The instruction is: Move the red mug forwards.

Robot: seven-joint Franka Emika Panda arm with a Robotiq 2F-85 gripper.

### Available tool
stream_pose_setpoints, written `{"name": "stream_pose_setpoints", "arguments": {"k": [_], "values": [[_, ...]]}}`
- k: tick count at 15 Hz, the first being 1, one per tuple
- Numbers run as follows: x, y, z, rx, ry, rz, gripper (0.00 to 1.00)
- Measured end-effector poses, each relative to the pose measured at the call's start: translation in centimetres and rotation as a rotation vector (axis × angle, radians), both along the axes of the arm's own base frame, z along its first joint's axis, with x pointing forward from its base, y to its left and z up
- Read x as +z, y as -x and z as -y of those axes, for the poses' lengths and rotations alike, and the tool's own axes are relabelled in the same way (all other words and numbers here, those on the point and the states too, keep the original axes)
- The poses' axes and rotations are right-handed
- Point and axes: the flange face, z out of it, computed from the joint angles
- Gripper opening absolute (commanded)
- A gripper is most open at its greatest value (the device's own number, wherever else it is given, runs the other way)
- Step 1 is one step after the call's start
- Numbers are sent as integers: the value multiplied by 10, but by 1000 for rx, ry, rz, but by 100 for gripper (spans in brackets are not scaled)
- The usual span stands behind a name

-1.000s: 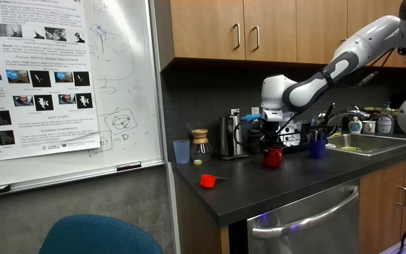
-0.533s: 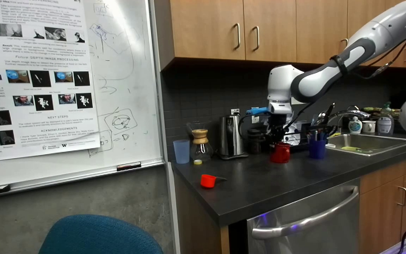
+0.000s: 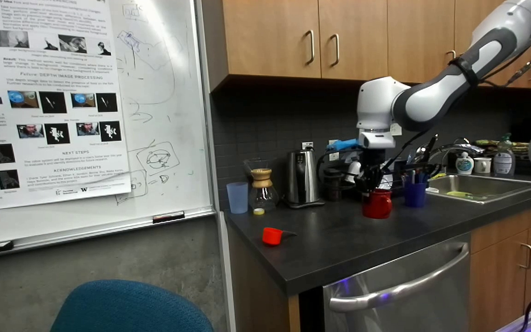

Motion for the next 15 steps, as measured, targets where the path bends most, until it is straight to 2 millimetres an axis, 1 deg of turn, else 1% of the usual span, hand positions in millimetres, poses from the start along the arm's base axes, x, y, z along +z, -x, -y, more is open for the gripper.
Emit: {"name": "stream_pose_setpoints", "arguments": {"k": [2,5,11,13,14,15], "values": [[-1,13,-10,8,3,-2,2],[-5,23,-23,44,18,-3,2],[-7,29,-37,81,9,-1,2],[-8,29,-40,88,5,1,34],[-10,29,-41,90,4,0,38],[-11,29,-42,92,2,0,44]]}}
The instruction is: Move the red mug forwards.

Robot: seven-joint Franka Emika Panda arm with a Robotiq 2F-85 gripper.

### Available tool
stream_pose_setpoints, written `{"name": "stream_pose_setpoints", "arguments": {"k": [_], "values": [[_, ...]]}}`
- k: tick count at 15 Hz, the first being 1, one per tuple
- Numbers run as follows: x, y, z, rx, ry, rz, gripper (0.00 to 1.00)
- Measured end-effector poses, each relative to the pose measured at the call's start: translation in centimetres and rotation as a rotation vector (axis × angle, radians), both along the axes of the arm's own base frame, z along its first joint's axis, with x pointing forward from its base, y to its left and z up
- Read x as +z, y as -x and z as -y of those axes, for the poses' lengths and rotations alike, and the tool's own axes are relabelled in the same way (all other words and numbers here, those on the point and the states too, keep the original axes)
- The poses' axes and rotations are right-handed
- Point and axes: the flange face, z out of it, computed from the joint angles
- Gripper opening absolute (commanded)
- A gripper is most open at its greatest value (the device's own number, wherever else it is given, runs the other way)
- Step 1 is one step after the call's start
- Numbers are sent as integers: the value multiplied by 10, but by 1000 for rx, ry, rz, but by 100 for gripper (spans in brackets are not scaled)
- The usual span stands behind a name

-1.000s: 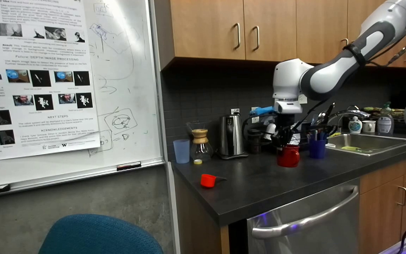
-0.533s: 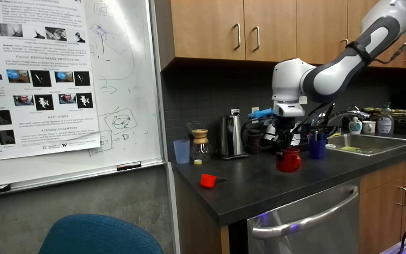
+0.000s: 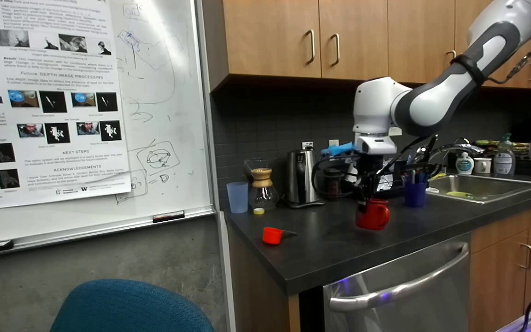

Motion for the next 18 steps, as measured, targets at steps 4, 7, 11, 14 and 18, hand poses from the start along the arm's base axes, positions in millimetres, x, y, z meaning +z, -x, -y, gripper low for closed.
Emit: {"name": "stream_pose_setpoints", "arguments": {"k": [4,7,11,14,18], "values": [[-4,0,-3,8,-9,-6,70],[-7,-1,-3,8,-14,-13,90],[-2,-5,-2,5,-17,-1,100],[11,-16,4,-8,-12,34,100],[38,-37,27,-61,16,74,100]]}}
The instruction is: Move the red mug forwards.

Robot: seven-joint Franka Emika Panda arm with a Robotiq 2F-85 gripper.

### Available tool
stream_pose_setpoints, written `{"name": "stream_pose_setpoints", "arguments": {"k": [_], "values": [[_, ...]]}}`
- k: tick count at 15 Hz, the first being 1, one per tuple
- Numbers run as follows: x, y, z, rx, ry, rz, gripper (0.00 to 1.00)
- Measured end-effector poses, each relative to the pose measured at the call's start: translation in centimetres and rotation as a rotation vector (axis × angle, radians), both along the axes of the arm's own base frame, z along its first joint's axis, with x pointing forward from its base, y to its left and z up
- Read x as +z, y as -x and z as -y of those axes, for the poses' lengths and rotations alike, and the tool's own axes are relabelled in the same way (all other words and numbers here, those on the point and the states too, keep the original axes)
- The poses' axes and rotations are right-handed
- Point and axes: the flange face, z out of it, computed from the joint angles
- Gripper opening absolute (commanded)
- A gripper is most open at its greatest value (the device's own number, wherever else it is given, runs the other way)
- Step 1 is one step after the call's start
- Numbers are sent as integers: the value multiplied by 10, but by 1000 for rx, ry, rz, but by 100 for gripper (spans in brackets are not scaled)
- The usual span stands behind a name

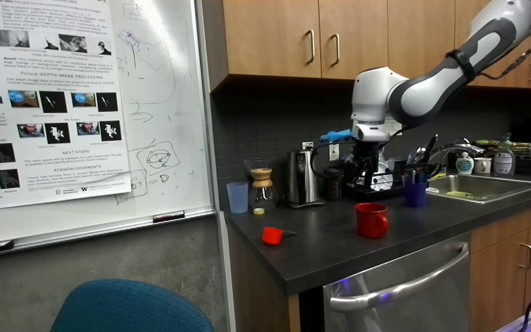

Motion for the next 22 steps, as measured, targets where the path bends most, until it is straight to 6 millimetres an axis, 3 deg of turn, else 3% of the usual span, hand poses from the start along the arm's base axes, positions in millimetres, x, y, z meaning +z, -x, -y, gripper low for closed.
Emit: {"name": "stream_pose_setpoints", "arguments": {"k": [7,11,17,22], "values": [[43,-15,50,-129,77,-88,100],[57,-22,78,-181,69,-105,100],[42,-29,98,-198,66,-127,100],[27,-47,121,-176,110,-79,100]]}}
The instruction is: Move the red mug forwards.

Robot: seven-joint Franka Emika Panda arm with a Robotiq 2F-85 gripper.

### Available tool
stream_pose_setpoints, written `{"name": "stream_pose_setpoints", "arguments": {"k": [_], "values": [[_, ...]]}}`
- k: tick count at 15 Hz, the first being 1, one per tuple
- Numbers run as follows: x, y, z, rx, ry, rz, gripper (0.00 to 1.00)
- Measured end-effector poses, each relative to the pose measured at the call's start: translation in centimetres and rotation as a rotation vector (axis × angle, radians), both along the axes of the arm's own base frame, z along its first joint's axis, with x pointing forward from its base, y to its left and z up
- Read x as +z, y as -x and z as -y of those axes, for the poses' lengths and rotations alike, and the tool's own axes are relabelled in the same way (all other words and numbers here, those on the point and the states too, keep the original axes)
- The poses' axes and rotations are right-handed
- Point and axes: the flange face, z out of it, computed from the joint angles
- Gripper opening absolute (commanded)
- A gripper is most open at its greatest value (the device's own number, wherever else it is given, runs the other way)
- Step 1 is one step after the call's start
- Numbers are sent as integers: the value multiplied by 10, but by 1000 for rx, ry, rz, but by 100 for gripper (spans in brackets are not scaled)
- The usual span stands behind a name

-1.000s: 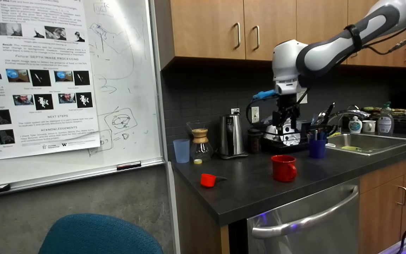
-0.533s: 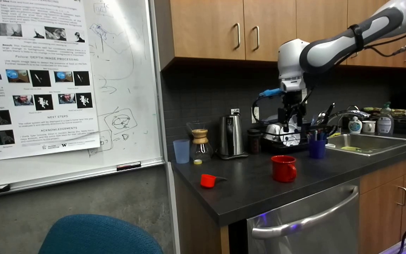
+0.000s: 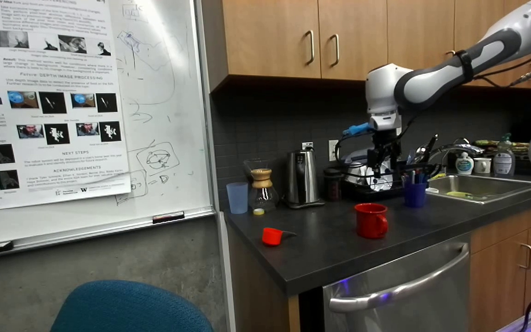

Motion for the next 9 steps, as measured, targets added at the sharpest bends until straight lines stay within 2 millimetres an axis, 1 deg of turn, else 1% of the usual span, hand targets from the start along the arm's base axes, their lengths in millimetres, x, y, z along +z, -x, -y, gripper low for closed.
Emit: {"name": "stream_pose_setpoints", "arguments": {"k": [4,9], "values": [[-10,-17,19,7,13,26,100],[-13,-41,54,-34,17,58,100]]}}
